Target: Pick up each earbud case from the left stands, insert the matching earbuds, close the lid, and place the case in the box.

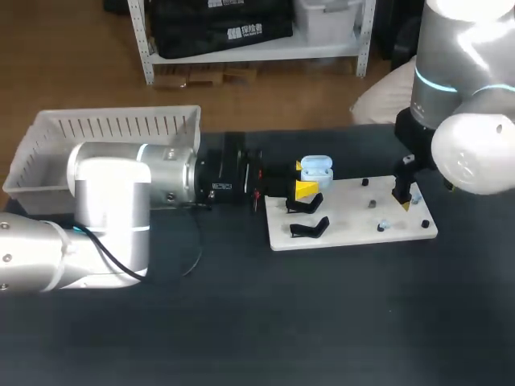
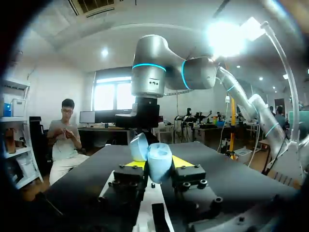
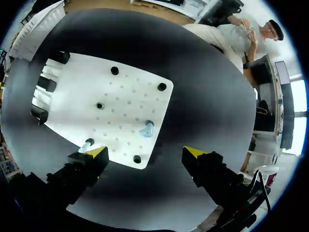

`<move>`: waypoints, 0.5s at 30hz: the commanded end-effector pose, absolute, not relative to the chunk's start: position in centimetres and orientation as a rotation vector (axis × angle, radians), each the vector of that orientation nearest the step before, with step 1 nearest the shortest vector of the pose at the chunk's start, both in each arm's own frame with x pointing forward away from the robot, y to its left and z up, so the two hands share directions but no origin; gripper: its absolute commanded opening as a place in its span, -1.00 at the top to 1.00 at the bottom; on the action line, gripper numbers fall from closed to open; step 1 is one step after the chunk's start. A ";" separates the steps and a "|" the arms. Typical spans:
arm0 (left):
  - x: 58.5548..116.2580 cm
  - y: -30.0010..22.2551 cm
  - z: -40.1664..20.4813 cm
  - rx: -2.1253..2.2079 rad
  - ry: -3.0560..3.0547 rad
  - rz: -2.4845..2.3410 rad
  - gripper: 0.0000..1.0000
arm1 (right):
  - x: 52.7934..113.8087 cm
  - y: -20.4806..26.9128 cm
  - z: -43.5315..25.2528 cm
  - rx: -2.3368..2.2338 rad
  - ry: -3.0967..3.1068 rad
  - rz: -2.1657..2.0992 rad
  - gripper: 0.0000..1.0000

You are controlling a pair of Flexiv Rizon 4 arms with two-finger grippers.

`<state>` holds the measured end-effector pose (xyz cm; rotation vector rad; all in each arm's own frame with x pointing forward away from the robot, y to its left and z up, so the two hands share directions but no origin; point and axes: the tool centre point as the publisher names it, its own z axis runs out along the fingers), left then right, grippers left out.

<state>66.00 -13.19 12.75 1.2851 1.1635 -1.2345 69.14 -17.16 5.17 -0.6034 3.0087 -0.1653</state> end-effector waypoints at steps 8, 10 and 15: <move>66.0 -13.2 12.6 1.281 1.158 -1.232 1.00 | 70.5 -17.5 4.0 -0.574 3.002 -0.194 -0.83; 66.0 -13.2 12.6 1.281 1.158 -1.232 1.00 | 70.6 -17.5 3.9 -0.571 2.998 -0.195 -0.58; 66.0 -13.2 12.6 1.281 1.158 -1.232 1.00 | 70.7 -17.5 3.7 -0.563 2.981 -0.201 0.04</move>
